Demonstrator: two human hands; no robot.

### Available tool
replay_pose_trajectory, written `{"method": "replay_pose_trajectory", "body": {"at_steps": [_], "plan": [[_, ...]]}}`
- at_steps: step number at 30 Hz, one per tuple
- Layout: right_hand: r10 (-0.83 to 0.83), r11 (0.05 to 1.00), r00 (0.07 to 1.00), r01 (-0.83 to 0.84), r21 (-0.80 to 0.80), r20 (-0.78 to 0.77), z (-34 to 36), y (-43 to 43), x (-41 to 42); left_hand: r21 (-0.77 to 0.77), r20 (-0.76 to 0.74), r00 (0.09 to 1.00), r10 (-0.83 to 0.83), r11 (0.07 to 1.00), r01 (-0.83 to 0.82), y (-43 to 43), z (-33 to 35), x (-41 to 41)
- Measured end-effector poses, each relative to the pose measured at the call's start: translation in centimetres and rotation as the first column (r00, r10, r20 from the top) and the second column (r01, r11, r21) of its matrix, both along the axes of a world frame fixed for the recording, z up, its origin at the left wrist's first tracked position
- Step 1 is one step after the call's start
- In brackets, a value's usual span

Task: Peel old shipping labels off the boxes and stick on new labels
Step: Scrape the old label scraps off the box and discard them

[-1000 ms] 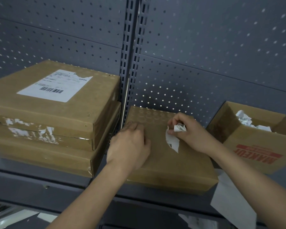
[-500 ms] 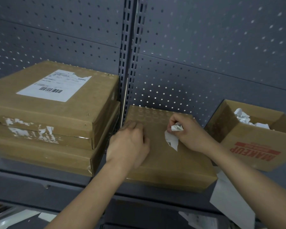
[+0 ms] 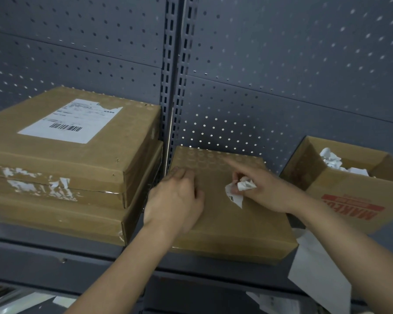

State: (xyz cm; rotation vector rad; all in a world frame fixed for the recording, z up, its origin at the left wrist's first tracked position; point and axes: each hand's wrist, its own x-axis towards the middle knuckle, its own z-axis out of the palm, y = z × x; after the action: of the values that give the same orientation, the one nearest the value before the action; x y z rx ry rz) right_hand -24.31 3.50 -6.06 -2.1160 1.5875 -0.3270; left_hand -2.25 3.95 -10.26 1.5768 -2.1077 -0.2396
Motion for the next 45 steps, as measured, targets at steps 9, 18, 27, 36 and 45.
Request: {"method": "replay_pose_trajectory", "body": {"at_steps": [9, 18, 27, 36, 45], "plan": [[-0.019, 0.981, 0.992, -0.006, -0.196, -0.121, -0.5, 0.4, 0.5, 0.011, -0.006, 1.000, 0.004, 1.000, -0.004, 0.0, 0.0, 0.1], [-0.111, 0.991, 0.993, 0.114, -0.068, 0.041, 0.2, 1.4, 0.3, -0.009, -0.006, 1.000, 0.009, 1.000, -0.009, 0.0, -0.1, 0.0], [-0.098, 0.978, 0.982, 0.065, -0.198, -0.160, -0.8, 0.6, 1.6, 0.005, 0.006, 1.000, 0.017, 1.000, -0.017, 0.0, 0.0, -0.1], [-0.134, 0.935, 0.990, 0.108, -0.337, -0.055, -1.6, 1.4, 0.8, 0.013, -0.017, 1.000, 0.008, 1.000, -0.008, 0.1, 0.0, 0.0], [-0.185, 0.927, 0.945, 0.259, -0.270, 0.269, -0.7, 2.3, 0.6, 0.012, 0.005, 1.000, 0.005, 1.000, -0.006, 0.2, 0.2, 0.0]]}}
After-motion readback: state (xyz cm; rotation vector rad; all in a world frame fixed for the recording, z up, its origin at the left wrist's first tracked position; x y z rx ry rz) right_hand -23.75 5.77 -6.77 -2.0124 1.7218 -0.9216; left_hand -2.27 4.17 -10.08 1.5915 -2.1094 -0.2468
